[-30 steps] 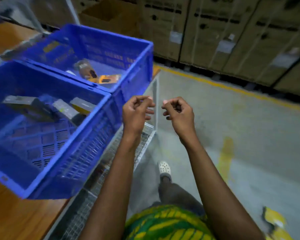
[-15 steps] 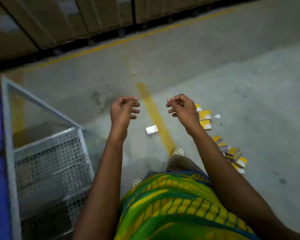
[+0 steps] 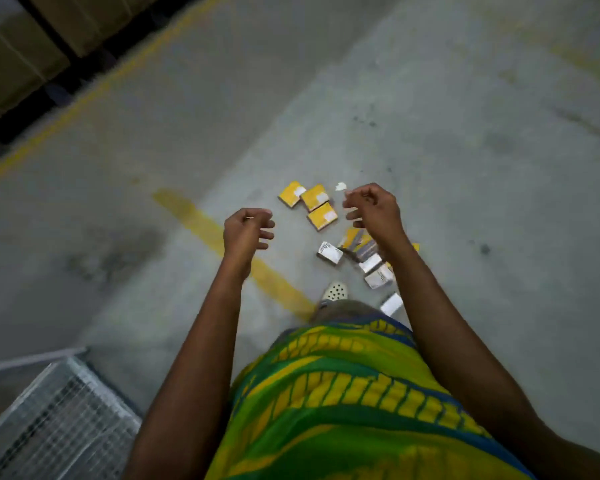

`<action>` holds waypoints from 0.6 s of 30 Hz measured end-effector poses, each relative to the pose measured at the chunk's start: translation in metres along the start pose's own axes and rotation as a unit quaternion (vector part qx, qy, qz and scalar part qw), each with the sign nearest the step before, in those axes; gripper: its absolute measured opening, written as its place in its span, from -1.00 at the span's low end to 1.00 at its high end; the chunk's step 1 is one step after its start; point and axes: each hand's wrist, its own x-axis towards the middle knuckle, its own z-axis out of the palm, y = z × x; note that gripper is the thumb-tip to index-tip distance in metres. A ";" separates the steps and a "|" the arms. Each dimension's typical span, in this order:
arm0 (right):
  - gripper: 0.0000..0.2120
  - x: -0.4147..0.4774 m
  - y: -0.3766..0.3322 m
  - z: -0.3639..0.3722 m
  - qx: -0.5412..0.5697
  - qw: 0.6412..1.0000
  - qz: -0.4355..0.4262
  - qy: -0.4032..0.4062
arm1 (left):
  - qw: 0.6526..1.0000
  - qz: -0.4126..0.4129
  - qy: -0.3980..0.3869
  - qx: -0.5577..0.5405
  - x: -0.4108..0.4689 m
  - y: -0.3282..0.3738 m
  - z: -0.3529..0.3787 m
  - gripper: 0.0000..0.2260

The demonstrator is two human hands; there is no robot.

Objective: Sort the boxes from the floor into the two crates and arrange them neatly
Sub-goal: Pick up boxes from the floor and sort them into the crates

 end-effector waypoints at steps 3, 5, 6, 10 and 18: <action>-0.92 0.044 0.005 -0.038 0.010 0.999 0.030 0.034 | 0.999 -0.019 -0.035 0.033 0.036 0.003 0.048 -0.89; -0.90 0.077 0.016 -0.057 0.010 0.997 0.050 0.064 | 0.994 -0.037 -0.077 0.065 0.067 0.001 0.080 -0.92; -0.90 0.085 0.020 -0.060 0.003 0.995 0.065 0.072 | 0.991 -0.046 -0.093 0.087 0.079 -0.002 0.092 -0.94; -0.94 0.155 0.085 -0.058 -0.017 0.988 0.131 0.079 | 0.972 -0.070 -0.119 0.192 0.159 -0.035 0.142 -0.96; -0.88 0.322 0.355 -0.003 -0.049 0.955 0.279 0.086 | 0.875 -0.082 -0.253 0.404 0.381 -0.262 0.247 -0.77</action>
